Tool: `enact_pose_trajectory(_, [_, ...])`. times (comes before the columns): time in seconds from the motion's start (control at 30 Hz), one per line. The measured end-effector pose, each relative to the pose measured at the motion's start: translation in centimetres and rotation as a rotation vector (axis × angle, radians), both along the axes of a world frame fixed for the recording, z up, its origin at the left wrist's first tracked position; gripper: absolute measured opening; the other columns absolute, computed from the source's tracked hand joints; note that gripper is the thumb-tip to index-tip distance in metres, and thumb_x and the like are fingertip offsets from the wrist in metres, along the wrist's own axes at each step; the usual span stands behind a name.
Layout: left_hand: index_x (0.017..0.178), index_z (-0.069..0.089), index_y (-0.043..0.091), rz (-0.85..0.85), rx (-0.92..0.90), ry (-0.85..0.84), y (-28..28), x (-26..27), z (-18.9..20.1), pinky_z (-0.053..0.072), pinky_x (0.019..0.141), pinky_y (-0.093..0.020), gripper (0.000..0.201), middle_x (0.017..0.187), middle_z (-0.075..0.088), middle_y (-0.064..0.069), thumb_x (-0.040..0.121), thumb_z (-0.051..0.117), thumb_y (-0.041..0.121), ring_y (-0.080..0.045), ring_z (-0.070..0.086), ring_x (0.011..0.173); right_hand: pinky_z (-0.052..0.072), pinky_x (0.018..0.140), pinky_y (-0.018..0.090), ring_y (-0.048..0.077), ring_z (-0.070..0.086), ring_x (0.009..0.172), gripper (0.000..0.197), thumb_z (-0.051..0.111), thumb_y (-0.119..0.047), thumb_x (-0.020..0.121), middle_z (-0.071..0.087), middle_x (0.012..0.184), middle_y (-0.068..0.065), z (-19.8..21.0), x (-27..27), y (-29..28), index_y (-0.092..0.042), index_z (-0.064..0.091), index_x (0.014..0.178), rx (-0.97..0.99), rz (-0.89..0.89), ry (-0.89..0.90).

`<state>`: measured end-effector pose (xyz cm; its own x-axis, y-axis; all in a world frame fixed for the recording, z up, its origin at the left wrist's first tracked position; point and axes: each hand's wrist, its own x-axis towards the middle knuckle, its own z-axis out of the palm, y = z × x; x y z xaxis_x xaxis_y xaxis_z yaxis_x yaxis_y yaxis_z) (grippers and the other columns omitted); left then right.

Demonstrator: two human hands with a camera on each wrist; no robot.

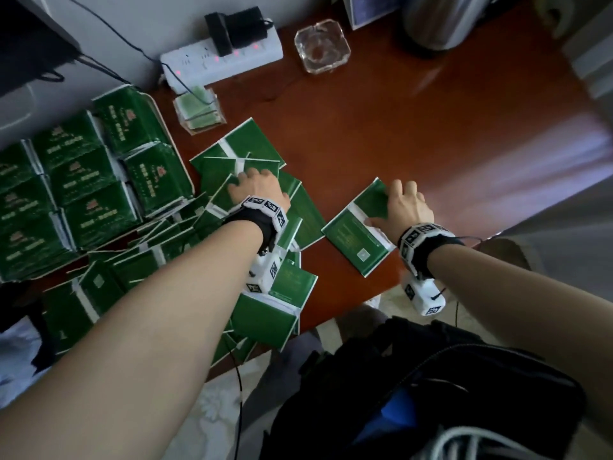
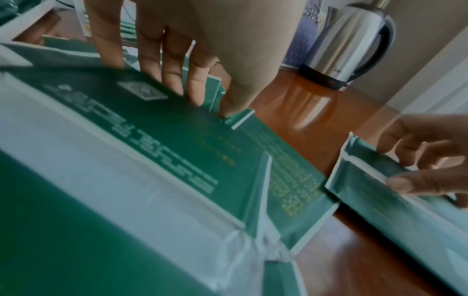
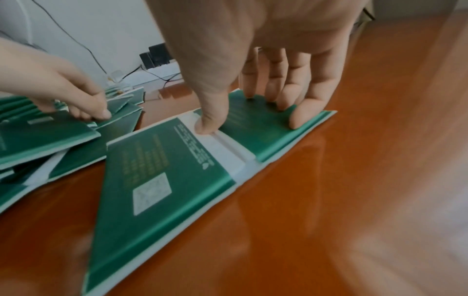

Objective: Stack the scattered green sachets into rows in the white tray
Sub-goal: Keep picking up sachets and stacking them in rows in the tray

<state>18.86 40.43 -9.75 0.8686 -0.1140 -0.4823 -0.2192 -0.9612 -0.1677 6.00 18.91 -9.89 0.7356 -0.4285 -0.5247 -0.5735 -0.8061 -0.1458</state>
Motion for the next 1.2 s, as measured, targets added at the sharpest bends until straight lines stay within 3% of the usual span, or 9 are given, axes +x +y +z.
enact_pose_trajectory(0.17, [0.132,0.051,0.007,0.007,0.054,-0.043,-0.3,0.3,-0.6,0.043,0.093,-0.046,0.063,0.129,0.055,-0.018,0.091,0.043,0.053,-0.034,0.051,0.119,0.044,0.069,0.04,0.031,0.048,0.109,0.09,0.087,-0.054,0.062,0.036,0.121,0.009,-0.2,0.7,-1.2,-0.014,0.035,0.125,0.034,-0.004,-0.017])
enact_pose_trajectory(0.4, [0.131,0.052,0.003,0.067,0.111,-0.127,-1.3,-0.5,-1.1,0.042,0.091,-0.044,0.074,0.127,0.056,-0.019,0.089,0.039,0.063,-0.035,0.05,0.12,0.041,0.068,0.038,0.028,0.048,0.11,0.096,0.085,-0.061,0.059,0.04,0.121,0.007,-0.7,1.6,-2.6,-0.014,0.034,0.126,0.052,0.095,0.011])
enact_pose_trajectory(0.63, [0.119,0.056,0.002,0.161,0.066,-0.156,-1.7,-0.5,-1.4,0.048,0.078,-0.043,0.052,0.118,0.058,-0.02,0.092,0.046,0.045,-0.037,0.053,0.111,0.041,0.066,0.037,0.026,0.046,0.111,0.094,0.083,-0.065,0.058,0.041,0.121,0.005,-1.2,2.4,-3.7,-0.015,0.037,0.123,0.073,0.223,0.025])
enact_pose_trajectory(0.8, [0.11,0.057,0.002,0.116,0.11,-0.118,-1.9,0.3,-1.2,0.044,0.066,-0.04,0.047,0.109,0.06,-0.021,0.092,0.048,0.044,-0.036,0.057,0.102,0.045,0.073,0.039,0.026,0.046,0.112,0.096,0.082,-0.067,0.057,0.042,0.121,0.006,-1.3,3.2,-3.7,-0.014,0.04,0.125,0.059,0.269,0.04])
enact_pose_trajectory(0.93, [0.098,0.062,0.002,0.054,0.129,-0.088,-1.9,0.7,-0.9,0.041,0.059,-0.035,0.038,0.098,0.062,-0.018,0.091,0.05,0.038,-0.034,0.059,0.092,0.046,0.088,0.043,0.028,0.045,0.114,0.098,0.078,-0.072,0.057,0.045,0.123,0.008,-1.2,4.4,-3.2,-0.012,0.044,0.127,0.001,0.328,0.056])
enact_pose_trajectory(1.07, [0.093,0.064,0.007,0.083,0.115,-0.064,-1.6,1.2,-0.9,0.044,0.065,-0.035,0.033,0.096,0.063,-0.014,0.089,0.052,0.038,-0.031,0.058,0.095,0.043,0.092,0.043,0.029,0.044,0.116,0.096,0.079,-0.072,0.057,0.046,0.123,0.008,-0.5,6.1,-2.4,-0.013,0.047,0.127,-0.043,0.37,0.116])
enact_pose_trajectory(1.13, [0.087,0.061,0.009,0.099,0.107,-0.057,-1.5,1.5,-1.0,0.045,0.078,-0.039,0.033,0.099,0.065,-0.013,0.089,0.052,0.041,-0.03,0.056,0.103,0.043,0.094,0.044,0.029,0.043,0.118,0.097,0.08,-0.071,0.056,0.046,0.124,0.008,-0.2,6.8,-2.1,-0.014,0.048,0.128,-0.053,0.39,0.15])
enact_pose_trajectory(1.2, [0.076,0.053,0.013,0.114,0.105,-0.044,-1.7,2.0,-0.5,0.038,0.094,-0.046,0.035,0.102,0.066,-0.012,0.089,0.051,0.045,-0.029,0.053,0.111,0.043,0.096,0.045,0.03,0.043,0.12,0.097,0.081,-0.069,0.056,0.047,0.126,0.009,0.0,7.5,-1.8,-0.015,0.047,0.129,-0.057,0.406,0.182])
